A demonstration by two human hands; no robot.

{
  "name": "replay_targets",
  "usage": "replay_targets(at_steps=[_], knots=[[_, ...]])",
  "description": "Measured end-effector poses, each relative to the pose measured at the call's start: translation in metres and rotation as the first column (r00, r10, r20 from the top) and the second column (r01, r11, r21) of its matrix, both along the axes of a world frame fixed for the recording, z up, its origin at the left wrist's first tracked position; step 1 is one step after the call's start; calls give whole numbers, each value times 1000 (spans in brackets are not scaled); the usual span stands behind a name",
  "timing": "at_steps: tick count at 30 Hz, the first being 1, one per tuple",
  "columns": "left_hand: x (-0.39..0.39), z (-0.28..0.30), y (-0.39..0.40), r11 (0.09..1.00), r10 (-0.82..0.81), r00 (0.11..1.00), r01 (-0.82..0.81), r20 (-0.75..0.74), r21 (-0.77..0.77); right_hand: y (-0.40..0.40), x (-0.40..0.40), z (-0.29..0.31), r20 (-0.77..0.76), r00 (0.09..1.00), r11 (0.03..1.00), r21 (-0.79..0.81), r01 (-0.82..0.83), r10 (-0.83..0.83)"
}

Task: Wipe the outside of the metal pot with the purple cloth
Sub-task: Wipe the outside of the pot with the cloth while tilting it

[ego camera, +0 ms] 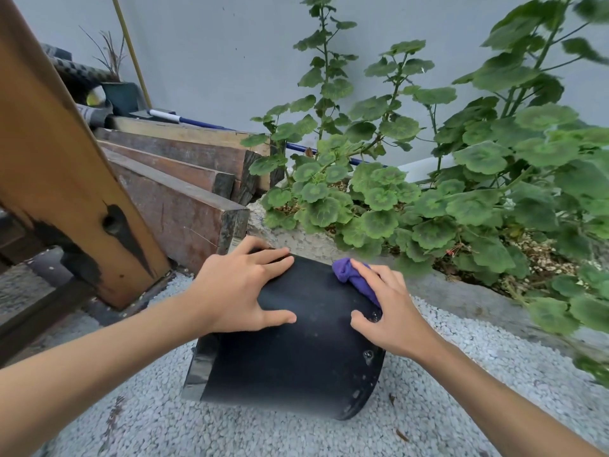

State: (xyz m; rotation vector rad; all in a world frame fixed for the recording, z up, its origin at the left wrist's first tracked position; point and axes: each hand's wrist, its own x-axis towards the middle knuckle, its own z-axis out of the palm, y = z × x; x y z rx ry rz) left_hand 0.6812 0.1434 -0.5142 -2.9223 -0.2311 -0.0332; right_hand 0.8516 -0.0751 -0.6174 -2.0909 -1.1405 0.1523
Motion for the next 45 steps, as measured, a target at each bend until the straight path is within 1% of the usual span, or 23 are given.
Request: replay_targets(at_steps=[3,6,10,13,16,21,23,26,29,33,36,38,40,41,42,43,44,45], knots=[[-11,-3,1,998,-59,993,63,-103,31,-1,2,-4,15,1000,1000,2,-3,3],[-16,-6,-5,995,-67,979,79,-192,54,0,3,-5,30,999,1000,-4,-9,9],[-5,-3,-8,996,-22,979,38,-203,75,3,1,-2,62,998,999,-30,-26,27],[2,-4,-5,996,12,979,6,-202,87,3,-7,-5,99,995,998,-63,-6,12],[3,-4,-5,995,29,979,-11,-200,95,-4,-27,-17,200,979,997,-57,46,-34],[2,-4,-6,995,45,978,-25,-203,101,-23,-77,-56,341,935,993,-30,111,-94],[0,-4,-6,993,34,982,-12,-184,118,-27,-88,-70,347,931,992,-12,127,-115],[-8,-5,-3,994,1,995,9,-96,113,-27,-87,-75,285,948,990,32,137,-140],[-22,-14,-1,999,36,999,-36,6,15,-26,-82,-72,290,949,992,21,124,-124],[-30,-24,9,995,90,996,-90,6,-38,-26,-92,-75,360,927,994,13,111,-108],[-30,-21,17,992,80,996,-75,38,-103,-27,-104,-84,318,939,989,104,104,-132],[-33,-21,15,980,58,991,-34,117,-195,-28,-105,-87,283,947,982,156,110,-151],[-35,-24,10,954,88,960,-4,266,-300,-29,-103,-86,259,954,978,177,109,-154],[-35,-27,8,933,168,920,-32,355,-357,-30,-102,-86,247,957,977,183,110,-154],[-33,-29,5,891,301,855,-93,423,-445,-30,-101,-85,232,961,976,186,111,-153],[-30,-29,4,814,459,772,-167,441,-556,-29,-101,-85,214,965,976,186,114,-153],[-27,-28,4,700,610,688,-235,394,-674,-29,-101,-85,194,969,976,185,118,-154],[-25,-26,4,576,721,620,-287,310,-765,-29,-101,-86,175,972,975,185,123,-156]])
